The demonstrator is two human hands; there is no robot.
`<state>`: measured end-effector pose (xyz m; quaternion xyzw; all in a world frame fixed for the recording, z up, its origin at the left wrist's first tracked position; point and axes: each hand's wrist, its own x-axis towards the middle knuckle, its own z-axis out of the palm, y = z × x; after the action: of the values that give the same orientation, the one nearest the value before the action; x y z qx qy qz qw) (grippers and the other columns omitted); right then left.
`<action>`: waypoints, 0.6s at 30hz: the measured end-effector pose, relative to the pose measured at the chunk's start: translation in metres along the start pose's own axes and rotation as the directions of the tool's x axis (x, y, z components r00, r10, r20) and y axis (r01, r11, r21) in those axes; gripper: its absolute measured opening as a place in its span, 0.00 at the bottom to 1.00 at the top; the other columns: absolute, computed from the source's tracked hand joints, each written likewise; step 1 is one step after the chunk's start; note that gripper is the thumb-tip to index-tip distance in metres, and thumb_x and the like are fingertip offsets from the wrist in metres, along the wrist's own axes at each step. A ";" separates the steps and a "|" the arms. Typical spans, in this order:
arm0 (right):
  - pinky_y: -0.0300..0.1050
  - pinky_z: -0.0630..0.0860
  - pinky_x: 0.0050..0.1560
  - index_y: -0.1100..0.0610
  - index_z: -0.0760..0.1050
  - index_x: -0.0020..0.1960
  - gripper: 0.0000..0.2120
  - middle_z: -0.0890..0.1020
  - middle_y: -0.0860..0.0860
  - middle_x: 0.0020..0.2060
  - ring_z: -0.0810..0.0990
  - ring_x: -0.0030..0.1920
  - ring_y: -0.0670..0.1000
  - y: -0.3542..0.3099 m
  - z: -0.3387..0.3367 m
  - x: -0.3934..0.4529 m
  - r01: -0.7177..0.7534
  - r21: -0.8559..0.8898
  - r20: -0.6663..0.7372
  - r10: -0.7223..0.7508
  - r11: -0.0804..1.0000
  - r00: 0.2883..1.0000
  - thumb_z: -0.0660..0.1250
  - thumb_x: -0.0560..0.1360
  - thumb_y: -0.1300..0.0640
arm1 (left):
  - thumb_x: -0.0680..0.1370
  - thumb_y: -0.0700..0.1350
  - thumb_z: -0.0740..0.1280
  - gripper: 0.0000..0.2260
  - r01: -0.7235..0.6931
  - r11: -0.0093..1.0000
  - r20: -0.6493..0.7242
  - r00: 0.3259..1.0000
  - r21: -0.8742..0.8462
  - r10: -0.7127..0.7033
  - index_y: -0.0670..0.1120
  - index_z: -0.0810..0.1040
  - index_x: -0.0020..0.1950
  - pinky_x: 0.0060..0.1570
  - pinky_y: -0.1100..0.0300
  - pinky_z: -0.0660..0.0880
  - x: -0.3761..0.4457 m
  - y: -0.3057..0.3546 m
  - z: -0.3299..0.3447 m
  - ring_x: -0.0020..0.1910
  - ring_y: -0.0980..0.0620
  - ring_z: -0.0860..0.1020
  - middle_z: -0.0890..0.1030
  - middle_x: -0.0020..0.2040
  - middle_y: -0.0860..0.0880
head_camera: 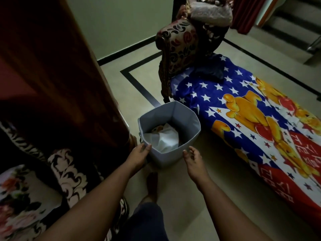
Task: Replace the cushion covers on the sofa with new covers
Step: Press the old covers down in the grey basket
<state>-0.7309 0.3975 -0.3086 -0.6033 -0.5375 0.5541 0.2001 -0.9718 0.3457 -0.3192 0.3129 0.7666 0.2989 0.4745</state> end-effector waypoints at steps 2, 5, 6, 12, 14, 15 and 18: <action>0.58 0.74 0.68 0.43 0.66 0.74 0.38 0.71 0.51 0.72 0.73 0.68 0.51 -0.006 0.009 0.043 -0.053 -0.008 -0.005 0.053 0.999 0.999 0.63 0.69 0.26 | 0.84 0.54 0.61 0.25 0.048 0.999 0.002 0.999 0.023 -0.048 0.40 0.68 0.77 0.60 0.63 0.66 0.055 0.004 -0.004 0.73 0.44 0.70 0.71 0.75 0.41; 0.56 0.74 0.67 0.40 0.67 0.69 0.28 0.73 0.50 0.69 0.74 0.66 0.50 -0.017 0.025 0.102 -0.133 -0.032 0.013 0.134 0.991 0.991 0.63 0.73 0.31 | 0.82 0.62 0.62 0.32 0.178 0.984 0.024 0.984 -0.015 -0.178 0.43 0.66 0.79 0.71 0.52 0.66 0.131 0.008 -0.013 0.75 0.42 0.68 0.69 0.77 0.42; 0.56 0.75 0.67 0.40 0.67 0.68 0.25 0.74 0.50 0.68 0.75 0.65 0.50 -0.020 0.030 0.120 -0.151 -0.047 0.033 0.153 0.987 0.988 0.63 0.74 0.32 | 0.80 0.66 0.62 0.35 0.217 0.976 0.033 0.976 -0.016 -0.216 0.44 0.67 0.78 0.72 0.49 0.67 0.159 0.003 -0.015 0.74 0.41 0.70 0.70 0.76 0.42; 0.39 0.74 0.57 0.52 0.69 0.72 0.30 0.77 0.49 0.65 0.76 0.63 0.48 -0.020 0.073 0.255 -0.233 -0.026 0.075 0.235 0.972 0.969 0.63 0.75 0.37 | 0.79 0.69 0.58 0.32 0.350 0.936 0.017 0.937 -0.047 -0.349 0.44 0.77 0.69 0.59 0.51 0.74 0.319 -0.014 -0.029 0.61 0.41 0.79 0.81 0.63 0.43; 0.35 0.73 0.53 0.52 0.70 0.72 0.28 0.77 0.50 0.65 0.76 0.62 0.48 -0.013 0.082 0.291 -0.253 -0.023 0.058 0.254 0.967 0.965 0.64 0.77 0.39 | 0.78 0.71 0.56 0.35 0.366 0.929 -0.039 0.929 -0.062 -0.369 0.43 0.77 0.67 0.58 0.51 0.74 0.361 -0.023 -0.030 0.60 0.40 0.79 0.81 0.62 0.43; 0.32 0.72 0.50 0.52 0.70 0.71 0.25 0.77 0.50 0.65 0.76 0.61 0.48 -0.009 0.092 0.311 -0.269 -0.016 0.061 0.270 0.963 0.961 0.64 0.79 0.41 | 0.73 0.76 0.55 0.41 0.379 0.922 -0.074 0.920 -0.076 -0.384 0.43 0.78 0.66 0.61 0.49 0.75 0.389 -0.037 -0.032 0.60 0.40 0.79 0.81 0.62 0.43; 0.31 0.70 0.49 0.51 0.69 0.72 0.21 0.76 0.48 0.64 0.75 0.60 0.46 0.001 0.109 0.352 -0.291 -0.003 0.078 0.290 0.957 0.954 0.63 0.81 0.45 | 0.70 0.79 0.54 0.45 0.453 0.883 -0.120 0.877 -0.122 -0.466 0.44 0.77 0.68 0.66 0.44 0.74 0.453 -0.089 -0.029 0.62 0.40 0.79 0.81 0.63 0.42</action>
<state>-0.8946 0.6648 -0.5021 -0.6530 -0.4479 0.6028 0.0980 -1.1767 0.6313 -0.6207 0.0775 0.8372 0.2340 0.4882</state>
